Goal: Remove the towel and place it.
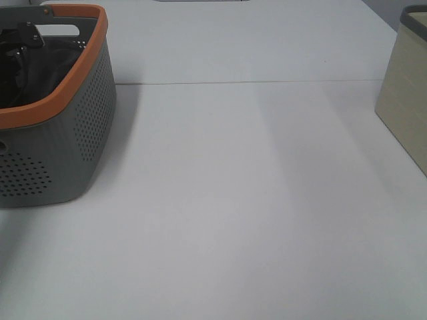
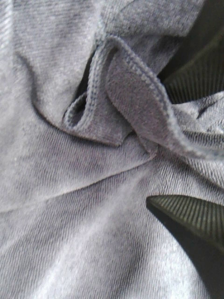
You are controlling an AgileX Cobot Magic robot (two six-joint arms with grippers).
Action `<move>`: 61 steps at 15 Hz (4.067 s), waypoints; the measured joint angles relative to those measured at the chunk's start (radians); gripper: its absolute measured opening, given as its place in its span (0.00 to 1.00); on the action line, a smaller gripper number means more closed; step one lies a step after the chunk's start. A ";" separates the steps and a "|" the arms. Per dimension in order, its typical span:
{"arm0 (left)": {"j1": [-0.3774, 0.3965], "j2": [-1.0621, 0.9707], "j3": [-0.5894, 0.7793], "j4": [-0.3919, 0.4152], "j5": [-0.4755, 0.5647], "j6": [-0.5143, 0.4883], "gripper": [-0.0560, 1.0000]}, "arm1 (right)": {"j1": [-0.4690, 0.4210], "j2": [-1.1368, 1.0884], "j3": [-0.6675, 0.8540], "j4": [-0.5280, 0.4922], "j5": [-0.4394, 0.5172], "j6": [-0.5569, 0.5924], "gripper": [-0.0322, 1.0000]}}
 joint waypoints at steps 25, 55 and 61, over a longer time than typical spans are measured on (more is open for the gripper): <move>0.000 -0.584 -0.145 -0.207 0.213 -0.423 0.05 | 0.000 0.000 0.000 0.000 0.000 0.000 0.93; -0.594 -0.208 -0.792 0.015 0.027 -0.779 0.05 | 0.000 1.109 -0.367 0.747 -0.328 -0.629 0.86; -0.692 -0.102 -0.792 0.080 0.005 -0.860 0.05 | 0.001 1.273 -0.371 1.110 -0.442 -0.883 0.80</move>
